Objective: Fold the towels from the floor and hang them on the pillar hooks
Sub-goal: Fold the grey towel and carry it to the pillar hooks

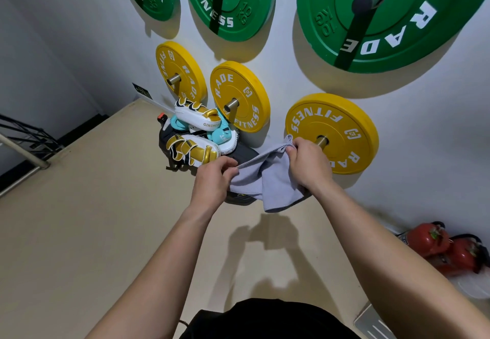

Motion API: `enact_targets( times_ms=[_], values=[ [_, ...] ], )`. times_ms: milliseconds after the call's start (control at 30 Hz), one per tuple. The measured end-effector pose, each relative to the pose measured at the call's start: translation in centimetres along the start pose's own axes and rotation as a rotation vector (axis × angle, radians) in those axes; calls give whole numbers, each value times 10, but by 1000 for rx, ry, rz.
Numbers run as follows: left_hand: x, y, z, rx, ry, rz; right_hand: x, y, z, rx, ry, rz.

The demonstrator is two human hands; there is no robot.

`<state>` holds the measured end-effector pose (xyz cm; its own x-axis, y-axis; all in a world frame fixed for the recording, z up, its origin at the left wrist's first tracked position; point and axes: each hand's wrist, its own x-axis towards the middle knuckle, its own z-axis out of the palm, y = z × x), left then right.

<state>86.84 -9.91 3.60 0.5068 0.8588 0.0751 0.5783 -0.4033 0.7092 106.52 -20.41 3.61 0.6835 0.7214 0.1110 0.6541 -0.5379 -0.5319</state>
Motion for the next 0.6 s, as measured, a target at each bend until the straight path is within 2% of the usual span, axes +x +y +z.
enact_targets(
  times_ms=[100,167,267,333,500,600],
  values=[
    [1,-3,-5,88,-22,10,-3,-3,3,-90,20,-37],
    [0,-3,-4,39,5,-37,-4,-6,5,-83,32,-64],
    [-5,0,7,-200,49,-130,-6,-11,10,144,3,-49],
    [-9,3,14,-241,80,-105,-8,-15,14,296,-3,0],
    [-9,17,23,-327,97,-27,-16,-26,22,373,-20,71],
    [-9,27,33,-384,68,-74,-20,-31,24,381,-5,85]
  ],
)
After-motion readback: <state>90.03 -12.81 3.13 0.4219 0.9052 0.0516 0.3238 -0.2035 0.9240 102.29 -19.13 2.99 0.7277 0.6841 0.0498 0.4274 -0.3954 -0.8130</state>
